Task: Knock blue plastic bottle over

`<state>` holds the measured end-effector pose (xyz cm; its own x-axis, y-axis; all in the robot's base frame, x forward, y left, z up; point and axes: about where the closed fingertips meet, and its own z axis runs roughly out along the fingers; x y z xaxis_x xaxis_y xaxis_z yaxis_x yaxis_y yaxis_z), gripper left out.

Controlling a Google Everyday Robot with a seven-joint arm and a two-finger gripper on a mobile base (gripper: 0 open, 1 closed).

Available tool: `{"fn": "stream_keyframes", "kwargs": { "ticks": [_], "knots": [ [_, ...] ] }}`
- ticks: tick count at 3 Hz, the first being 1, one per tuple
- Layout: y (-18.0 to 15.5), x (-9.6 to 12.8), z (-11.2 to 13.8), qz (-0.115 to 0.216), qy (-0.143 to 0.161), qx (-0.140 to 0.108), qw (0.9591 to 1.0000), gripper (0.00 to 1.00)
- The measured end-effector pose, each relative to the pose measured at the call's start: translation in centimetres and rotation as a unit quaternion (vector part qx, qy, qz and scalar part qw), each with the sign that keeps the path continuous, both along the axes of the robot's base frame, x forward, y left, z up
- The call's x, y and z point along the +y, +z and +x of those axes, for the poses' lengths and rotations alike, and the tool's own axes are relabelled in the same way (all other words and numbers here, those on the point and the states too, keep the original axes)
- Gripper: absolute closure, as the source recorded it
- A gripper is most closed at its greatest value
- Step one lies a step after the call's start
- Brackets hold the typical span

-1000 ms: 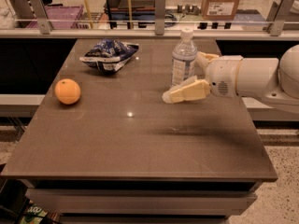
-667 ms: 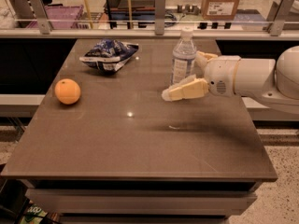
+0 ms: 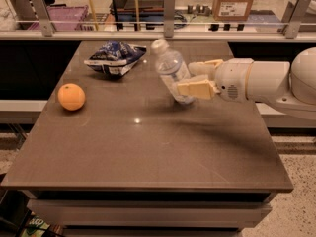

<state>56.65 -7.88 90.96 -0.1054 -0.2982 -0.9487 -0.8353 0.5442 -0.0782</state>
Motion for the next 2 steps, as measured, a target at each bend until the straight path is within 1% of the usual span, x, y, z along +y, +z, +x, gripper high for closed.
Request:
{"fn": "stream_keyframes", "kwargs": {
  "ticks": [2],
  "knots": [
    [0.14,0.49,-0.09,-0.001,0.004,-0.001,1.0000,0.88]
  ]
}}
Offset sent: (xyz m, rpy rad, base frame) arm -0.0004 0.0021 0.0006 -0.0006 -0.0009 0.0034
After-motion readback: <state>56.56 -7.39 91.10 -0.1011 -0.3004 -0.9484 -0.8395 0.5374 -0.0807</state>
